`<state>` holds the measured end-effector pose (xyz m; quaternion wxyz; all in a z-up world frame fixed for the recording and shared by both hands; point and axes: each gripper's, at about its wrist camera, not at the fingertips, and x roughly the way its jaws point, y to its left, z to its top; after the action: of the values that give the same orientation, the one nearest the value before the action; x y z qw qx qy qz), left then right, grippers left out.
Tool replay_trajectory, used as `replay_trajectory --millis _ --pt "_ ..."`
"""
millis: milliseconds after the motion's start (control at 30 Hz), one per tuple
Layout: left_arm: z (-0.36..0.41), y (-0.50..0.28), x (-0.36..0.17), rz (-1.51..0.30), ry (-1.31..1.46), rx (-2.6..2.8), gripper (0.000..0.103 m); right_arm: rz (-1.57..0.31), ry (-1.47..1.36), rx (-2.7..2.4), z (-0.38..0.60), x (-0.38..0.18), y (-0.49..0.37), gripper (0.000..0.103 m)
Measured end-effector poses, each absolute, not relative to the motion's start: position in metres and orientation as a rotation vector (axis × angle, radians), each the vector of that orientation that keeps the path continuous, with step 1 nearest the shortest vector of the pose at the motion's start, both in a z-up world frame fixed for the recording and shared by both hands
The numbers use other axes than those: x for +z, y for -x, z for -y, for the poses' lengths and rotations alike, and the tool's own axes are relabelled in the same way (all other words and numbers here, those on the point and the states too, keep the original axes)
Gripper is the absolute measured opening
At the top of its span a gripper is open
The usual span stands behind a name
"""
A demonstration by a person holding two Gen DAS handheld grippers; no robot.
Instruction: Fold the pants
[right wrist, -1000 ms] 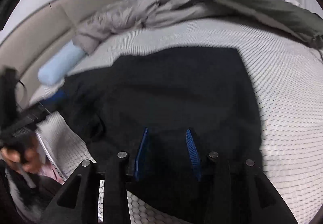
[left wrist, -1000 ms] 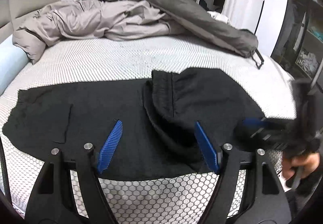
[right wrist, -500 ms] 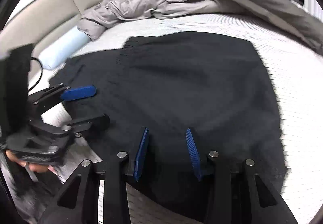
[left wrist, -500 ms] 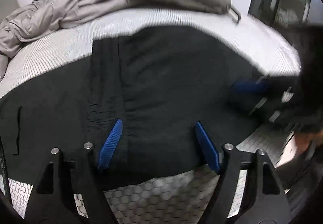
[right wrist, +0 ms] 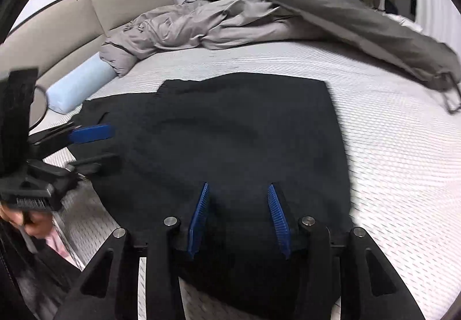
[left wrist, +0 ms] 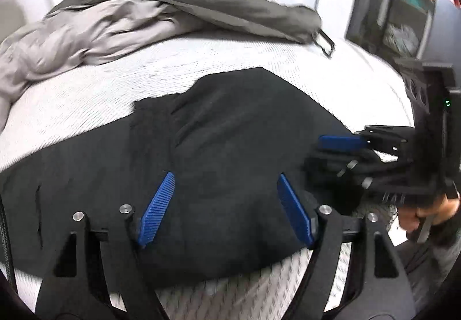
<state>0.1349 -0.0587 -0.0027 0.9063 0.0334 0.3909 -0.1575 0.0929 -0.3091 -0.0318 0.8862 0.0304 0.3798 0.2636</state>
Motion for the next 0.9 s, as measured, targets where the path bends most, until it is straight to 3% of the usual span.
replay_trajectory --millis 167,333,500,900 --pt "0.049 -0.162 -0.038 -0.923 -0.060 -0.283 0.072 -0.855 -0.026 0.547 0.291 -0.054 -0.114 0.051" --pt "0.047 -0.153 -0.037 -0.909 -0.078 -0.281 0.072 -0.843 0.094 0.390 0.317 -0.054 -0.117 0.051" --pt "0.048 -0.157 -0.035 -0.907 -0.078 -0.260 0.072 -0.835 0.011 0.386 0.341 -0.043 -0.113 0.052" --pt "0.053 -0.202 -0.014 -0.895 -0.064 -0.273 0.072 -0.837 -0.070 0.494 0.288 -0.022 -0.142 0.052"
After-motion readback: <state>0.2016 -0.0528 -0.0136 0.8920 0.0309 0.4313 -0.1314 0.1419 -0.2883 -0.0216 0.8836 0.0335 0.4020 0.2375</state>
